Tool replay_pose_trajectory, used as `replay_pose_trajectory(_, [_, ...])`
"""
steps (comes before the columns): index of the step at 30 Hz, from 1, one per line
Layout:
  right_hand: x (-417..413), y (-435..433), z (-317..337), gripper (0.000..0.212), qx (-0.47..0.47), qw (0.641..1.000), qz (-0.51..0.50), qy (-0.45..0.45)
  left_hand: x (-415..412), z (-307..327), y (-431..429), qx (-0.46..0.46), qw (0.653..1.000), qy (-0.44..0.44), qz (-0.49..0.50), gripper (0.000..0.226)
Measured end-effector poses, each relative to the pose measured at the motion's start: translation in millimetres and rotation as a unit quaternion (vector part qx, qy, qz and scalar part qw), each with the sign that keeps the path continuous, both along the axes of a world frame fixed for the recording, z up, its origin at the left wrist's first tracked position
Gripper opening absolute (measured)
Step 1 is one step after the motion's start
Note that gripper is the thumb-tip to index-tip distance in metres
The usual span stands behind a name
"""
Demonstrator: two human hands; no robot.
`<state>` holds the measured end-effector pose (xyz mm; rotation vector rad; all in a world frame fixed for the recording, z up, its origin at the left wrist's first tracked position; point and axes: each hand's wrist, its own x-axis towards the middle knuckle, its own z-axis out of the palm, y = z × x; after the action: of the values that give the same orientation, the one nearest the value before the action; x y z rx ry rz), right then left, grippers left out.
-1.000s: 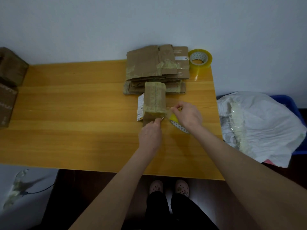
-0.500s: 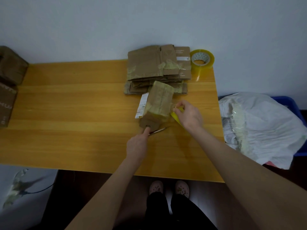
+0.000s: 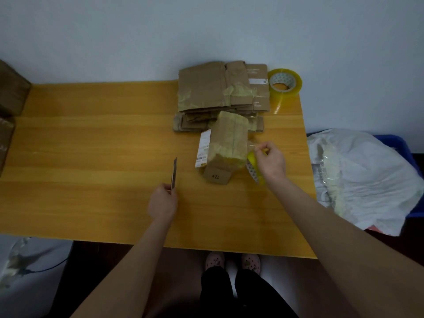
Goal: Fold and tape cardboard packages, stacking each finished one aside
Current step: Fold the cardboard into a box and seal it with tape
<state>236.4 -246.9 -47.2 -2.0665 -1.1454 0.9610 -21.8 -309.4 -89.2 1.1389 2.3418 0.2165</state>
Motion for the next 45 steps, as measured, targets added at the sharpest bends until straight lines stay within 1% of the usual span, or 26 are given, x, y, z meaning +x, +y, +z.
replay_pose_trajectory(2, [1, -1, -4, 0.008, 0.004, 1.000, -0.010, 0.028, -1, -4, 5, -0.034, 0.999, -0.019, 0.001, 0.022])
replay_pose_trajectory(3, [1, -1, -5, 0.008, 0.007, 1.000, -0.004, 0.028, 1, -5, 7, -0.035, 0.999, -0.015, -0.002, 0.024])
replay_pose_trajectory(4, [0, -1, -5, 0.007, 0.012, 1.000, 0.005, 0.026, 6, -3, 9, -0.010, 1.000, 0.003, -0.010, 0.027])
replay_pose_trajectory(5, [-2, 0, -4, 0.007, 0.018, 0.999, 0.015, 0.027, 14, 2, 11, 0.042, 0.998, 0.024, -0.028, 0.029])
replay_pose_trajectory(6, [-3, 1, -4, 0.007, 0.025, 0.999, 0.027, 0.028, 23, 10, 14, 0.126, 0.989, 0.036, -0.061, 0.030])
replay_pose_trajectory(7, [-4, 3, -3, 0.008, 0.028, 0.998, 0.040, 0.025, 36, 21, 18, 0.222, 0.968, 0.030, -0.110, 0.031])
replay_pose_trajectory(8, [-6, 4, -1, 0.007, 0.029, 0.998, 0.055, 0.021, 49, 33, 23, 0.294, 0.939, 0.014, -0.178, 0.034])
replay_pose_trajectory(9, [-8, 4, 0, 0.006, 0.029, 0.997, 0.069, 0.015, 62, 41, 29, 0.331, 0.906, 0.001, -0.264, 0.038])
replay_pose_trajectory(11, [-9, 5, 3, 0.005, 0.025, 0.996, 0.084, 0.001, 81, 44, 43, 0.340, 0.843, 0.018, -0.417, 0.044])
replay_pose_trajectory(12, [-8, 5, 5, 0.007, 0.020, 0.996, 0.082, -0.004, 85, 41, 48, 0.321, 0.832, 0.032, -0.450, 0.045])
replay_pose_trajectory(13, [-4, 4, 6, 0.008, 0.014, 0.997, 0.072, -0.006, 87, 37, 51, 0.291, 0.840, 0.041, -0.456, 0.047])
replay_pose_trajectory(14, [2, 3, 7, 0.007, 0.008, 0.998, 0.059, -0.008, 87, 34, 52, 0.259, 0.856, 0.044, -0.446, 0.049])
replay_pose_trajectory(15, [11, 2, 8, 0.004, 0.002, 0.999, 0.051, -0.011, 88, 30, 51, 0.244, 0.865, 0.050, -0.435, 0.051])
replay_pose_trajectory(17, [28, -3, 9, 0.005, 0.002, 0.998, 0.057, -0.007, 92, 26, 47, 0.251, 0.871, 0.069, -0.417, 0.051])
replay_pose_trajectory(20, [39, -11, 13, 0.007, 0.021, 0.996, 0.084, 0.036, 112, 31, 47, 0.260, 0.888, 0.080, -0.370, 0.045])
replay_pose_trajectory(23, [40, -17, 18, 0.004, 0.047, 0.992, 0.098, 0.059, 125, 40, 46, 0.277, 0.881, 0.078, -0.376, 0.036])
replay_pose_trajectory(25, [41, -21, 22, 0.002, 0.061, 0.991, 0.106, 0.061, 124, 50, 45, 0.290, 0.885, 0.038, -0.361, 0.034])
replay_pose_trajectory(28, [43, -26, 27, 0.002, 0.077, 0.988, 0.124, 0.048, 123, 73, 45, 0.337, 0.895, -0.069, -0.284, 0.027])
replay_pose_trajectory(29, [42, -27, 28, 0.003, 0.081, 0.987, 0.132, 0.044, 127, 81, 45, 0.335, 0.895, -0.104, -0.275, 0.025])
replay_pose_trajectory(32, [40, -33, 38, 0.007, 0.103, 0.980, 0.172, 0.021, 140, 97, 45, 0.264, 0.908, -0.201, -0.256, 0.024])
replay_pose_trajectory(34, [40, -36, 44, 0.007, 0.098, 0.976, 0.195, 0.013, 146, 100, 45, 0.238, 0.911, -0.257, -0.218, 0.020])
replay_pose_trajectory(37, [38, -42, 50, 0.034, 0.057, 0.975, 0.213, 0.027, 148, 102, 44, 0.236, 0.911, -0.295, -0.165, 0.017])
replay_pose_trajectory(40, [33, -45, 51, 0.050, 0.031, 0.981, 0.188, 0.033, 149, 105, 41, 0.233, 0.914, -0.279, -0.181, 0.015])
replay_pose_trajectory(42, [33, -46, 52, 0.064, 0.019, 0.985, 0.164, 0.054, 148, 106, 37, 0.232, 0.918, -0.259, -0.191, 0.014])
replay_pose_trajectory(43, [35, -46, 51, 0.069, 0.015, 0.985, 0.157, 0.065, 147, 105, 34, 0.232, 0.920, -0.248, -0.198, 0.015])
replay_pose_trajectory(45, [38, -48, 50, 0.065, 0.021, 0.985, 0.161, 0.056, 148, 109, 30, 0.221, 0.925, -0.222, -0.217, 0.018])
